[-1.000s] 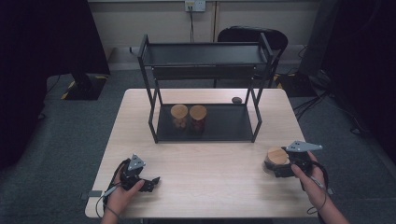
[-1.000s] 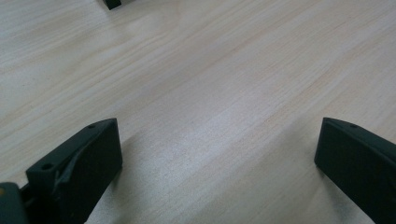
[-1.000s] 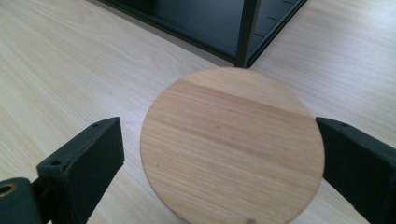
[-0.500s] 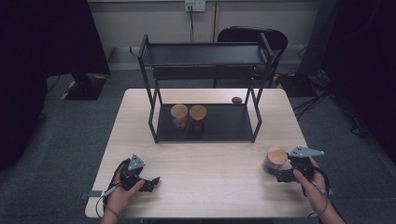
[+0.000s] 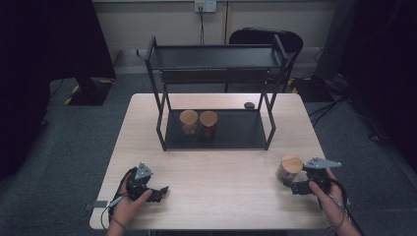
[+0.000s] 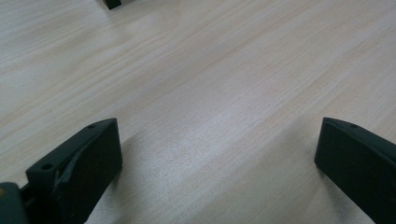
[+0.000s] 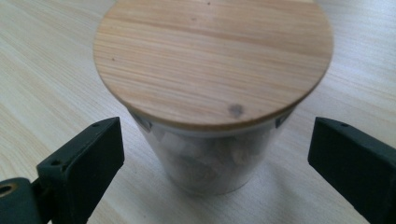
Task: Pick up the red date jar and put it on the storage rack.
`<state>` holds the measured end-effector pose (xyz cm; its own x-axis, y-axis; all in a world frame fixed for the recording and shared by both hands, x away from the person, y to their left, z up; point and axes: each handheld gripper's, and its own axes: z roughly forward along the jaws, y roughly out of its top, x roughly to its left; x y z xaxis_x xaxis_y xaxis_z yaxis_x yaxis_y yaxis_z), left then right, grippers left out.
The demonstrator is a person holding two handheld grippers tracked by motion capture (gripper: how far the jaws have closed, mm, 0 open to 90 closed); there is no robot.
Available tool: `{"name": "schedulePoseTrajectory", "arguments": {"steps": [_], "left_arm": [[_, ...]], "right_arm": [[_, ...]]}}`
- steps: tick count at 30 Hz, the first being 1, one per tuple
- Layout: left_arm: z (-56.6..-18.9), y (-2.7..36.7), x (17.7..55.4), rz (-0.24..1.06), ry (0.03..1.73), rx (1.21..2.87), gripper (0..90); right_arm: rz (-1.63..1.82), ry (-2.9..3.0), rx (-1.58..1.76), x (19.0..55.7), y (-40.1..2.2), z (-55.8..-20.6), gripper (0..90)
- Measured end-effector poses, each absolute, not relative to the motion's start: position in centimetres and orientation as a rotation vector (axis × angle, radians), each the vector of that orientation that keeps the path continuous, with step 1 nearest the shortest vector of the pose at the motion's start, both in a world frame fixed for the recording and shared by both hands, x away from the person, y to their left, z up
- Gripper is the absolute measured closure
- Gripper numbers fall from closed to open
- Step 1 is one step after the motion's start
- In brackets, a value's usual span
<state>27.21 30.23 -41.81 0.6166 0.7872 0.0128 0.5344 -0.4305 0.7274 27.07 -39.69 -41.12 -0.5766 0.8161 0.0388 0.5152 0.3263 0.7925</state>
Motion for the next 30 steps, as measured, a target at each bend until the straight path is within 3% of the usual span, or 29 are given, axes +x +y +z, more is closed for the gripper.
{"name": "schedulePoseTrajectory", "arguments": {"steps": [30], "left_arm": [[-41.80,30.23,27.21,0.462,1.033,2.138,0.4]], "right_arm": [[1.111,2.245,1.169,26.63,-40.29,-41.92,2.4]]}}
